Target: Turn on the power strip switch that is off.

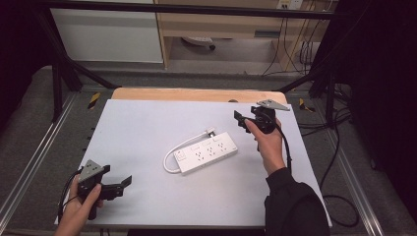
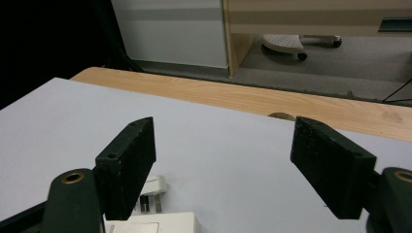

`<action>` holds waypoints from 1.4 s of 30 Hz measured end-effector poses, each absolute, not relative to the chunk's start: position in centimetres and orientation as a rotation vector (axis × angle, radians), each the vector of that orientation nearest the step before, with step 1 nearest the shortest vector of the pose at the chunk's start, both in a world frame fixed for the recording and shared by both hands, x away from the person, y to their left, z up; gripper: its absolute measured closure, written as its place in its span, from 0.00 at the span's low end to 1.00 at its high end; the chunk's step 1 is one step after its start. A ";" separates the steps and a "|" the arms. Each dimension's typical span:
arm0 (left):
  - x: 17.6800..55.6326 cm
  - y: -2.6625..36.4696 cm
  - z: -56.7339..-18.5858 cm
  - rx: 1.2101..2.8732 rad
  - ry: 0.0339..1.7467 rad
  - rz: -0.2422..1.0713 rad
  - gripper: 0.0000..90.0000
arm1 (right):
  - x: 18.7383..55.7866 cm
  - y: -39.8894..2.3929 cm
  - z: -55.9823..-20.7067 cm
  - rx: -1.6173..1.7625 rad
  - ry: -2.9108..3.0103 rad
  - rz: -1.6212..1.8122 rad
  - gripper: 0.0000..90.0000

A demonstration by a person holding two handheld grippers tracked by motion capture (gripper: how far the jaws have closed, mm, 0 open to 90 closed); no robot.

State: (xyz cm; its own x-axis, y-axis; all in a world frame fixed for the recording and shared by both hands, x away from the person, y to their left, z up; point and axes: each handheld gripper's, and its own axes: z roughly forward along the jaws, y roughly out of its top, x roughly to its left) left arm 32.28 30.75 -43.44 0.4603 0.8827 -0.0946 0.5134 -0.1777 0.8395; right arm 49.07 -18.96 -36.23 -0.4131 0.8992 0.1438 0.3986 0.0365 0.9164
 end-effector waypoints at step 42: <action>32.3 30.8 -43.5 1.845 1.176 0.522 0.06 | 50.4 -15.4 -39.6 1.291 1.999 1.340 0.74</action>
State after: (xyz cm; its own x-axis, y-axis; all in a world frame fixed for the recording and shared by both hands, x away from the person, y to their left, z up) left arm 32.26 30.82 -43.49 0.4676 0.8786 -0.0972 0.5173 -0.1828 0.8360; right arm 50.38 -15.35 -39.63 -0.4886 0.8590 0.1527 0.4673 0.1099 0.8772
